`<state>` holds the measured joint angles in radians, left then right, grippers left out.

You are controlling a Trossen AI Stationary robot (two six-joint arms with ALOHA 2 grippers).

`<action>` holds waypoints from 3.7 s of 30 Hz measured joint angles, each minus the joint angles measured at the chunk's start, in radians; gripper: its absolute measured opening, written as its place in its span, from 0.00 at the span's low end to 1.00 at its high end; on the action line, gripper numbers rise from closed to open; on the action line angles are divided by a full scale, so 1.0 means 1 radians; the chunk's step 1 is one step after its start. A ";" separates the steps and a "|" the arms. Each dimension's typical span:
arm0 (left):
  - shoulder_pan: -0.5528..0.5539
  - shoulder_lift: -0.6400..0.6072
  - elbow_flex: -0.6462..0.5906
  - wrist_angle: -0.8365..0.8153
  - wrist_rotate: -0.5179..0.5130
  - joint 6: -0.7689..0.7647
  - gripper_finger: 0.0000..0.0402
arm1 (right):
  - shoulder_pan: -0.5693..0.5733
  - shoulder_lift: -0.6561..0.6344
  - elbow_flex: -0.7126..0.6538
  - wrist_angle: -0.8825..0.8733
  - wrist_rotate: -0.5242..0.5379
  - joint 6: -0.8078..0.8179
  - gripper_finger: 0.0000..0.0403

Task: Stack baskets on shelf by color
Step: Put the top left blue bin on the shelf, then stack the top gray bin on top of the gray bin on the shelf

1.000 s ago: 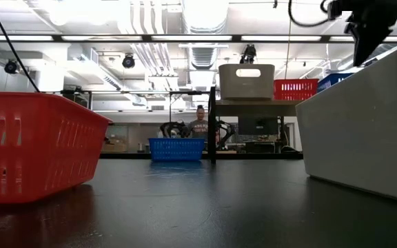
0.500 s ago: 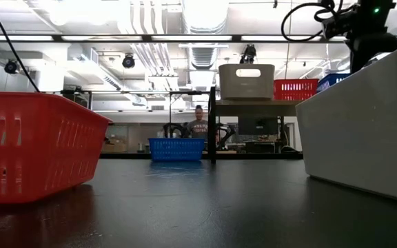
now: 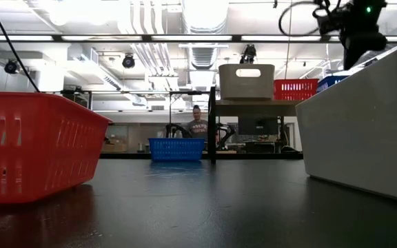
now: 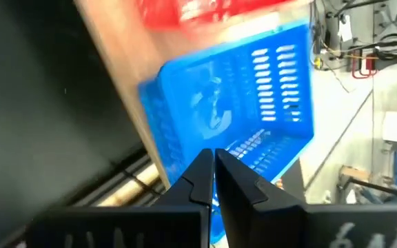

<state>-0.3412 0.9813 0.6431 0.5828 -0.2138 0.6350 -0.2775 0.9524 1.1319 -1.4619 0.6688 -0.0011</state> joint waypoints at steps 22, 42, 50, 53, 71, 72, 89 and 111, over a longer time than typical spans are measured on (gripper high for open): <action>0.000 0.034 -0.010 0.012 0.000 -0.099 0.39 | -0.087 0.043 -0.073 0.004 -0.077 -0.104 0.02; -0.001 0.105 -0.010 0.012 0.000 -0.293 0.39 | -0.060 -0.016 0.010 0.235 -0.433 -0.030 0.02; -0.001 0.238 -0.006 0.064 -0.006 -0.485 0.39 | 0.119 -0.139 -0.160 0.800 -0.441 -0.225 0.02; -0.001 0.278 -0.006 0.062 -0.063 -0.584 0.39 | 0.166 -0.146 -0.242 1.056 -0.448 -0.339 0.02; 0.002 0.350 0.339 -1.288 -0.222 -1.765 0.27 | 0.241 -0.137 -0.431 1.341 -0.520 -0.461 0.02; -0.005 0.370 0.394 -1.429 -0.176 -1.825 0.25 | 0.241 -0.137 -0.431 1.341 -0.520 -0.468 0.02; -0.102 0.437 0.539 -1.958 0.338 -1.171 0.22 | 0.240 -0.132 -0.431 1.341 -0.520 -0.549 0.02; -0.118 0.433 0.352 -1.882 0.358 -1.170 0.44 | 0.240 -0.119 -0.431 1.302 -0.519 -0.641 0.02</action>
<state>-0.4595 1.4147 0.9952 -1.2994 0.1437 -0.5350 -0.0376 0.8331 0.7010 -0.1595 0.1497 -0.6423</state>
